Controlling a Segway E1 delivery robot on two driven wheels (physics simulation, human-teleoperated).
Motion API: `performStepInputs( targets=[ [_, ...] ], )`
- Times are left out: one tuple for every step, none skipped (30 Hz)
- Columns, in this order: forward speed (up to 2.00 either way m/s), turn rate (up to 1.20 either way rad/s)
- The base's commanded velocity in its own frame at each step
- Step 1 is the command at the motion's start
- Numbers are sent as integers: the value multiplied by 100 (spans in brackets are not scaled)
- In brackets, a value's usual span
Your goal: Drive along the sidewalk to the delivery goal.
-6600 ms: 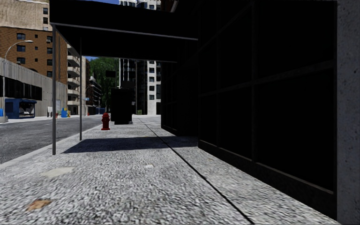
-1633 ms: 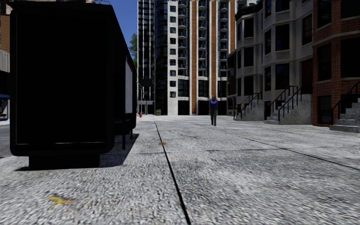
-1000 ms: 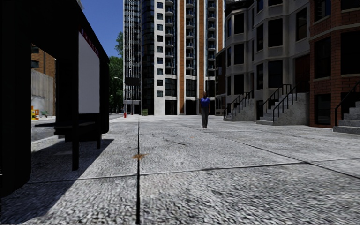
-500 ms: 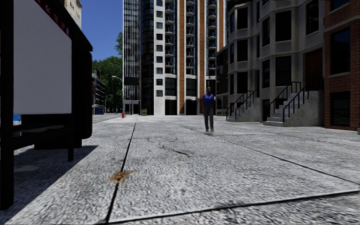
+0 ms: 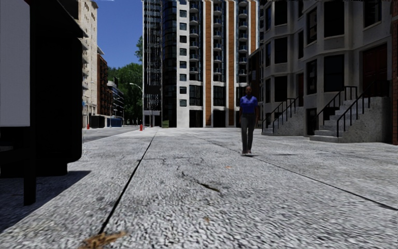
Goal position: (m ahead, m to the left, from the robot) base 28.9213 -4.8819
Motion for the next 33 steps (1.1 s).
performStepInputs(
  targets=[
    [200,27],
    [200,27],
    [200,27],
    [200,27],
    [200,27],
    [200,27],
    [200,24],
    [200,22],
    [200,22],
    [200,8],
    [200,0],
    [200,0],
    [200,0],
    [200,0],
    [200,0],
    [200,0],
    [200,0],
    [200,0],
    [200,0],
    [200,0],
    [200,0],
    [200,0],
    [200,0],
    [200,0],
    [200,0],
    [200,0],
    [200,0],
    [200,0],
    [200,0],
    [200,0],
    [200,0],
    [200,0],
    [200,0]
  ],
)
